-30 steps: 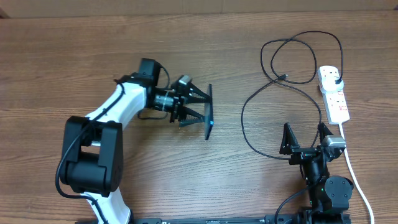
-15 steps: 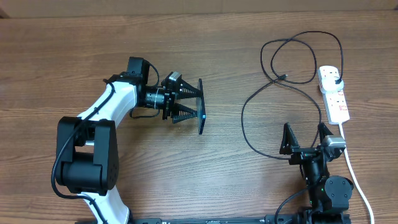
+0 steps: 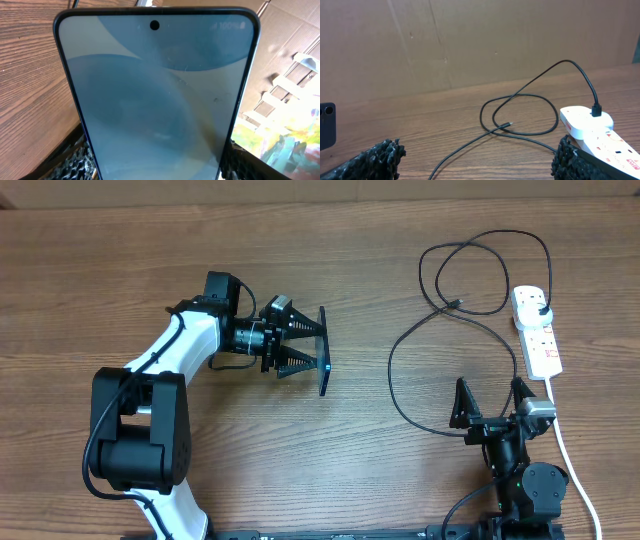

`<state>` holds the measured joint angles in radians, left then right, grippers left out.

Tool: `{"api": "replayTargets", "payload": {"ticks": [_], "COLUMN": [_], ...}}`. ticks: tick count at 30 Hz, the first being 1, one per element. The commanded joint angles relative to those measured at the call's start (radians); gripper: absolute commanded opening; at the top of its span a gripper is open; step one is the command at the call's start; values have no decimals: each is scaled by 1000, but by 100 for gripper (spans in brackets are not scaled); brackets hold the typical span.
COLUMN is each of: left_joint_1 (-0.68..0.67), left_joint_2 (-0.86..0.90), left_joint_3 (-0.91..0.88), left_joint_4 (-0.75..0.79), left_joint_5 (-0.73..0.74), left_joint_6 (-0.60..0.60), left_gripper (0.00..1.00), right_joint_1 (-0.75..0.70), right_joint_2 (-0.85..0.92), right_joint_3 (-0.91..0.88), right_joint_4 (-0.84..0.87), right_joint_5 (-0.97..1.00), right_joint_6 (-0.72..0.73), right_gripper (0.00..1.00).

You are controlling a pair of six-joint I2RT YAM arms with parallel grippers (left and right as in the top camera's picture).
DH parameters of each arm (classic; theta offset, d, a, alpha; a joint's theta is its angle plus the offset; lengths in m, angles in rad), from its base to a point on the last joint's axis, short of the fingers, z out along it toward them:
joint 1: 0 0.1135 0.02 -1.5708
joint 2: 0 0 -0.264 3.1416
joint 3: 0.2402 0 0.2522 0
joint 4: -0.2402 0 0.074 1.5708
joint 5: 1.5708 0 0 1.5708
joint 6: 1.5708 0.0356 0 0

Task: Plug charger to phone and switch on socket
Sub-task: 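Lift the smartphone upright with the left gripper toward the centre, then move the right gripper from rest toward the held smartphone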

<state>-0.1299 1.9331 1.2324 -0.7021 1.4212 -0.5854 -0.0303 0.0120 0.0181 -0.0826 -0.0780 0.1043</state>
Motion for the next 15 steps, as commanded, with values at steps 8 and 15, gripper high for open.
{"api": "replayTargets", "payload": {"ticks": [8, 15], "left_joint_1": [7, 7], "left_joint_2": [8, 8], "left_joint_3": [27, 27], "left_joint_4": [0, 0], "left_joint_5": [47, 47], "left_joint_6": [2, 2], "left_gripper": [64, 64], "right_joint_1": [5, 5], "right_joint_2": [-9, -9], "right_joint_3": [-10, -10], "right_joint_4": [4, 5], "right_joint_5": [6, -8], "right_joint_6": [3, 4], "right_gripper": [100, 100]}}
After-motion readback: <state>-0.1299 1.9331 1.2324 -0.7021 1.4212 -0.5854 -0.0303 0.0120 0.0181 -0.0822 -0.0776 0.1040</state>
